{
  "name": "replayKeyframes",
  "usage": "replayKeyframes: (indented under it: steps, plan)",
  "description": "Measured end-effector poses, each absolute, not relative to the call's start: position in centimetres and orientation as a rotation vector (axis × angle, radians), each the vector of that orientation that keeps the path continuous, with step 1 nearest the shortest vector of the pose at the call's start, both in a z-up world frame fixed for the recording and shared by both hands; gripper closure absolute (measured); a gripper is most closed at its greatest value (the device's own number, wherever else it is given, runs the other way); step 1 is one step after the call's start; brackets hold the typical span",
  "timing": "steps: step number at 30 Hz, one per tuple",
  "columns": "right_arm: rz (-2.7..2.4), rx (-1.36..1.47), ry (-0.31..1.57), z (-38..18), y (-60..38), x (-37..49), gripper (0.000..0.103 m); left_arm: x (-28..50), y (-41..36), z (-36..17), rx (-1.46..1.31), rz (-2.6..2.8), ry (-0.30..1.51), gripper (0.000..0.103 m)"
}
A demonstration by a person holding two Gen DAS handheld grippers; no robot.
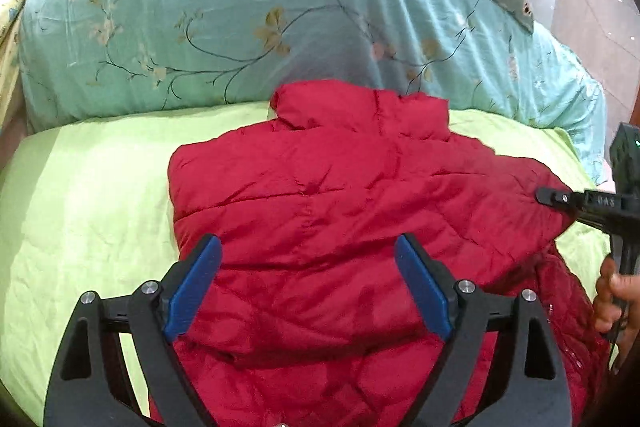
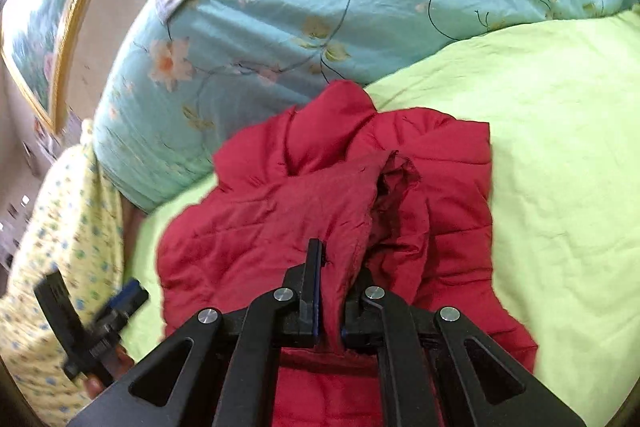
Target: Fold large clothes
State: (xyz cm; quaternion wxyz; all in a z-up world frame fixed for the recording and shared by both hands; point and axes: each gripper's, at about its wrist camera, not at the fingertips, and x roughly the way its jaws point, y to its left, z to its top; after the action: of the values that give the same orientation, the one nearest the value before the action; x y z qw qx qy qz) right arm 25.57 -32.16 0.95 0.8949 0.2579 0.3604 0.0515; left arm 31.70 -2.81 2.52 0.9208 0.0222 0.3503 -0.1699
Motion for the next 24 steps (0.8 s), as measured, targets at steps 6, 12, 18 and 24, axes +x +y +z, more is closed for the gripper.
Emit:
replayKeyframes:
  steps: [6,12,18,24]
  plan:
    - [0.073,0.468,0.806,-0.8,-32.0,25.6,0.094,34.9,-4.0,-0.8,0.079,-0.351,0.865,0.014]
    - [-0.001,0.446,0.795,0.1,-32.2,24.4,0.079,35.1,-4.3,-2.9,0.107,-0.342,0.895,0.014]
    - [-0.022,0.312,0.636,4.7,-29.4,22.7,0.067,34.9,-4.2,-3.3,0.099,-0.328,0.895,0.014]
    - [0.028,0.218,0.792,0.7,-25.9,27.1,0.065,34.0,-3.8,-2.6,0.112,-0.332,0.883,0.014]
